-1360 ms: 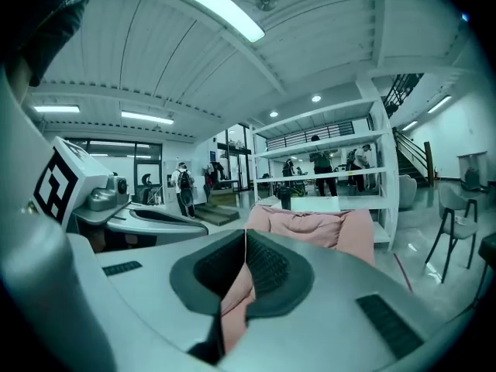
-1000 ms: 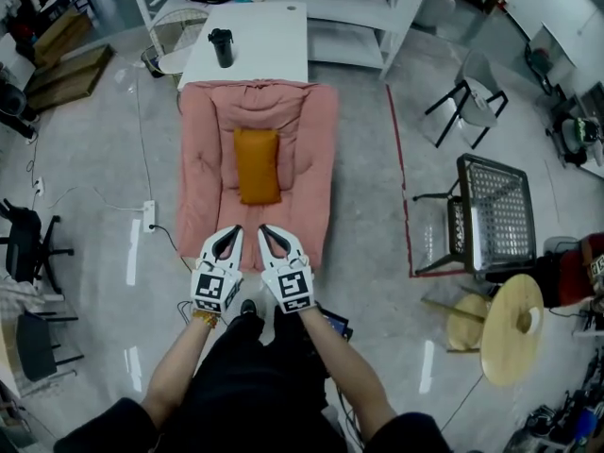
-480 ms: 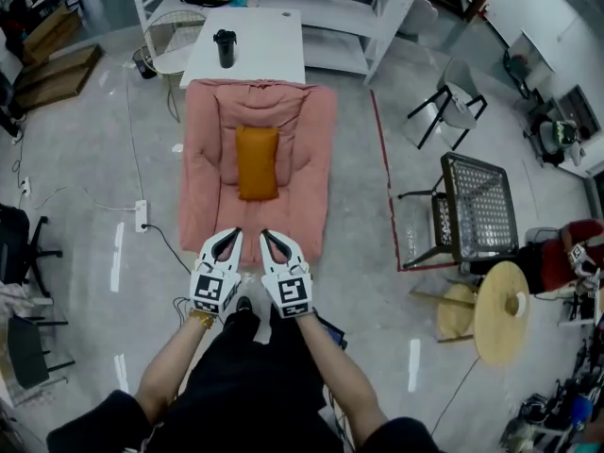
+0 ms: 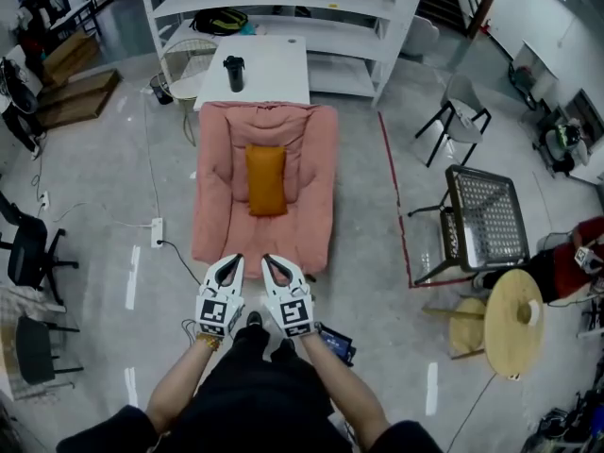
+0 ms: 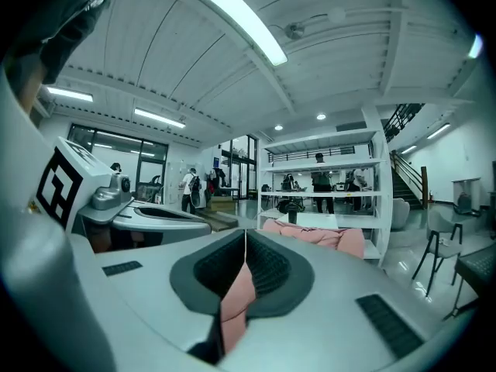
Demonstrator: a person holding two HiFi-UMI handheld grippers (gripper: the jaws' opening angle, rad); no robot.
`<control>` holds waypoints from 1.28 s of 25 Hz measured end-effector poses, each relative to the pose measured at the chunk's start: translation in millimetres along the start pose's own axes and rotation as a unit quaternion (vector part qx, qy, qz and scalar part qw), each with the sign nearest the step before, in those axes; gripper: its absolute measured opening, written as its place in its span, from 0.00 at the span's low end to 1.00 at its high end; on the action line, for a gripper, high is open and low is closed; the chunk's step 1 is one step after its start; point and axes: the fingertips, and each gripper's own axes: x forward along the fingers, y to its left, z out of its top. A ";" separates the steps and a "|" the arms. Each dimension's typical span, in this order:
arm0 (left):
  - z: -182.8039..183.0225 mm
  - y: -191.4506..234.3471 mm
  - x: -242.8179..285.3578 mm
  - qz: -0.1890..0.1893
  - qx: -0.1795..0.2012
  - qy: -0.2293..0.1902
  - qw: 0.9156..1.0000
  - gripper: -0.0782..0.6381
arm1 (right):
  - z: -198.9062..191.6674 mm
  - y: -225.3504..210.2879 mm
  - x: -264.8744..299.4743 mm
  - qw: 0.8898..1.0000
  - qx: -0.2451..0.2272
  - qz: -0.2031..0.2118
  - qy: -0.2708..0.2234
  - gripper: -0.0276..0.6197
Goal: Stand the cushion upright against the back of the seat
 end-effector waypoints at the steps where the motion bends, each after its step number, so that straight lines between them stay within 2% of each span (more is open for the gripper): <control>1: 1.0 -6.6 -5.6 0.005 0.001 0.001 1.000 0.13 | -0.3 1.6 -8.5 1.000 -0.001 0.005 -0.002 0.07; 6: 5.5 -37.7 -26.4 0.020 0.006 -0.001 1.000 0.13 | -6.4 2.4 -45.4 1.000 -0.012 0.015 -0.014 0.07; 13: 12.4 -66.9 -47.0 0.008 0.015 -0.016 1.000 0.13 | -9.7 13.1 -80.7 1.000 -0.013 0.005 -0.015 0.07; 25: 11.7 -56.3 -64.2 -0.007 0.013 -0.026 1.000 0.13 | -11.7 36.0 -79.8 1.000 -0.011 -0.018 -0.001 0.07; 32: 9.9 -40.6 -74.7 -0.007 0.009 -0.031 0.999 0.13 | -9.9 58.6 -71.5 1.000 -0.010 -0.014 0.000 0.07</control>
